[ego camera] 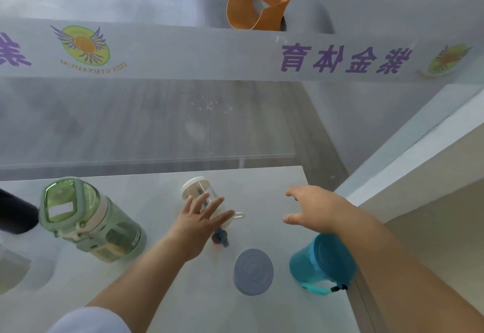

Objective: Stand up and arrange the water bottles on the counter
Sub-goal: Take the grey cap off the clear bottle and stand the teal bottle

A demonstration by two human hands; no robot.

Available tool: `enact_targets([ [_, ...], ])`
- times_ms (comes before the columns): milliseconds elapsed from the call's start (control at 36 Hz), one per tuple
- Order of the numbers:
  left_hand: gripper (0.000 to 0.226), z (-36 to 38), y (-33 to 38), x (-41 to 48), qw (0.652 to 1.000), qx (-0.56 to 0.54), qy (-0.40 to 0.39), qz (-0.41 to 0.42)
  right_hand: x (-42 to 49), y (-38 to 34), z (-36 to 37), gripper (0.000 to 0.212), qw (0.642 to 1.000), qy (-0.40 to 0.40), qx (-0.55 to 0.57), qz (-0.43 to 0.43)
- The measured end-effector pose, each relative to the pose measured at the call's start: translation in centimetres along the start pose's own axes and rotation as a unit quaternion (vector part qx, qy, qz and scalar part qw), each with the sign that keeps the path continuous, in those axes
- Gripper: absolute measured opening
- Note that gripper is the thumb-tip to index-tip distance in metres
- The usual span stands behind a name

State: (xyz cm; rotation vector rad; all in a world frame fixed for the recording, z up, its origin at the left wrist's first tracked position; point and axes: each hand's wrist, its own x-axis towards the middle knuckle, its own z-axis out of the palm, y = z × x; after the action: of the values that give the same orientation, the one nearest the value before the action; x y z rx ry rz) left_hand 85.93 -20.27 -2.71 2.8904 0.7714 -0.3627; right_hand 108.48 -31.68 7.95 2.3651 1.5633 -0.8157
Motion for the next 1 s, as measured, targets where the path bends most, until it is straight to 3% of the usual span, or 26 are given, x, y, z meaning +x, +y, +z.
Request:
enact_targets([
  [28,0.084,-0.2,0.0,0.4,0.999,0.027,0.021,0.007,0.3,0.0,0.0,0.063,1.000,-0.003,-0.002,0.004],
  [111,0.084,-0.6,0.3,1.2,0.997,0.068,-0.023,-0.010,0.9,-0.2,0.0,0.062,1.000,-0.009,-0.005,0.012],
  [194,0.097,-0.4,-0.1,1.7,0.995,0.084,-0.008,-0.046,1.4,-0.3,0.1,0.062,1.000,-0.013,-0.007,0.015],
  [250,0.092,0.7,-0.6,2.0,0.996,0.062,0.032,-0.061,1.5,-0.4,0.1,0.062,1.000,-0.011,-0.006,0.015],
  [444,0.086,-1.4,-0.9,2.1,0.967,-0.164,0.160,-0.113,1.6,-0.5,0.2,0.061,1.000,-0.004,0.007,0.014],
  [639,0.077,-3.6,0.5,1.0,0.858,-0.439,0.174,-0.202,1.4,-0.4,0.5,0.061,1.000,-0.006,0.012,0.013],
  [722,0.075,-3.2,0.8,0.6,0.844,-0.467,0.175,-0.199,1.3,-0.3,0.6,0.061,1.000,-0.009,0.016,0.016],
  [1000,0.081,-3.0,0.2,0.8,0.843,-0.475,0.152,-0.202,1.0,-0.2,0.7,0.062,0.999,-0.019,0.020,0.025],
])
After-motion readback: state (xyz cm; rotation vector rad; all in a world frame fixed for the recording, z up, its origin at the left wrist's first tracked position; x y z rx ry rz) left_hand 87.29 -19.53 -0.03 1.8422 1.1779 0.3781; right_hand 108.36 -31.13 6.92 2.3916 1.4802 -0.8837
